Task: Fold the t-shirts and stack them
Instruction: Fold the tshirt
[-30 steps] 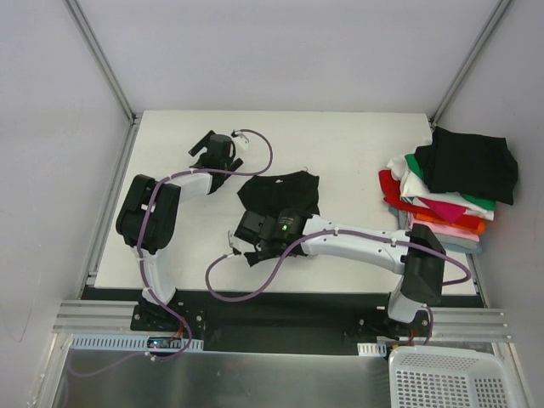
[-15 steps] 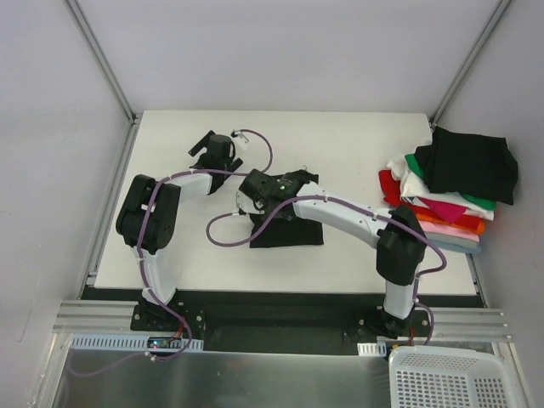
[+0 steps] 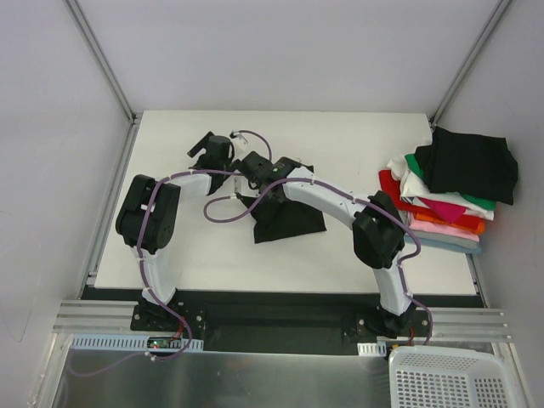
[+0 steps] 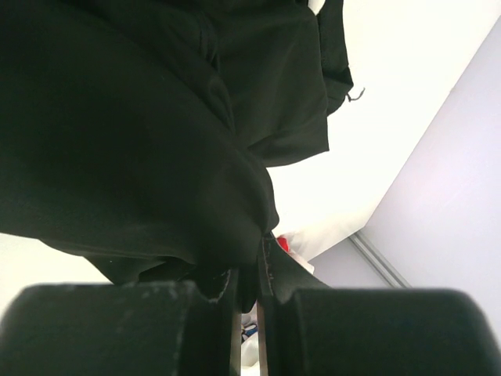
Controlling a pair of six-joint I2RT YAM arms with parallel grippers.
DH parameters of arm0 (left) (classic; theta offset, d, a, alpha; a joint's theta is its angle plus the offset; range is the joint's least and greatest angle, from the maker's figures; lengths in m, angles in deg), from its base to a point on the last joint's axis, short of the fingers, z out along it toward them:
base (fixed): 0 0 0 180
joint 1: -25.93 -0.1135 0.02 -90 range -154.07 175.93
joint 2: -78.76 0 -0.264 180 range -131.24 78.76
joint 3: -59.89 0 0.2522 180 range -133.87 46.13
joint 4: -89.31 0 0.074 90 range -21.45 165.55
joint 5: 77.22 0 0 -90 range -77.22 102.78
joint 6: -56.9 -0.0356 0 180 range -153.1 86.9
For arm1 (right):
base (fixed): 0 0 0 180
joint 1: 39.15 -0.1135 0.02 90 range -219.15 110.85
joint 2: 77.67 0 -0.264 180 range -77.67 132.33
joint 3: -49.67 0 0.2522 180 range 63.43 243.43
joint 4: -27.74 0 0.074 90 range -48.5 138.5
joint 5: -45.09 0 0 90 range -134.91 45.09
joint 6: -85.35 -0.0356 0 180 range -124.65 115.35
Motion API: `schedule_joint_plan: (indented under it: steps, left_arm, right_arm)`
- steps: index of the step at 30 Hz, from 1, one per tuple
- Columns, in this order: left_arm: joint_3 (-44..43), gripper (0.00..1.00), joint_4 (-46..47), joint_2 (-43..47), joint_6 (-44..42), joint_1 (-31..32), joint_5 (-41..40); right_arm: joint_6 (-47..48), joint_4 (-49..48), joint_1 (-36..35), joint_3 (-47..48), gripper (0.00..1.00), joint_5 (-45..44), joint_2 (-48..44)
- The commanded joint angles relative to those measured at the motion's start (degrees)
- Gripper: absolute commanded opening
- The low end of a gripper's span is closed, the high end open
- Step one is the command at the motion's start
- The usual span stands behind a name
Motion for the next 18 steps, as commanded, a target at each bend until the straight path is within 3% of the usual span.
schedule_joint_plan:
  steps: [1,18]
  left_arm:
    - [0.39,0.99,2.26,2.11,-0.34,-0.62,-0.76]
    - [-4.26,0.99,2.18,1.33,-0.42,-4.04,-2.51]
  right_arm:
    - [2.24,-1.44,0.78,3.59,0.01,-0.37,0.26]
    - [4.09,-4.51,1.40,5.96,0.01,-1.52,-2.72]
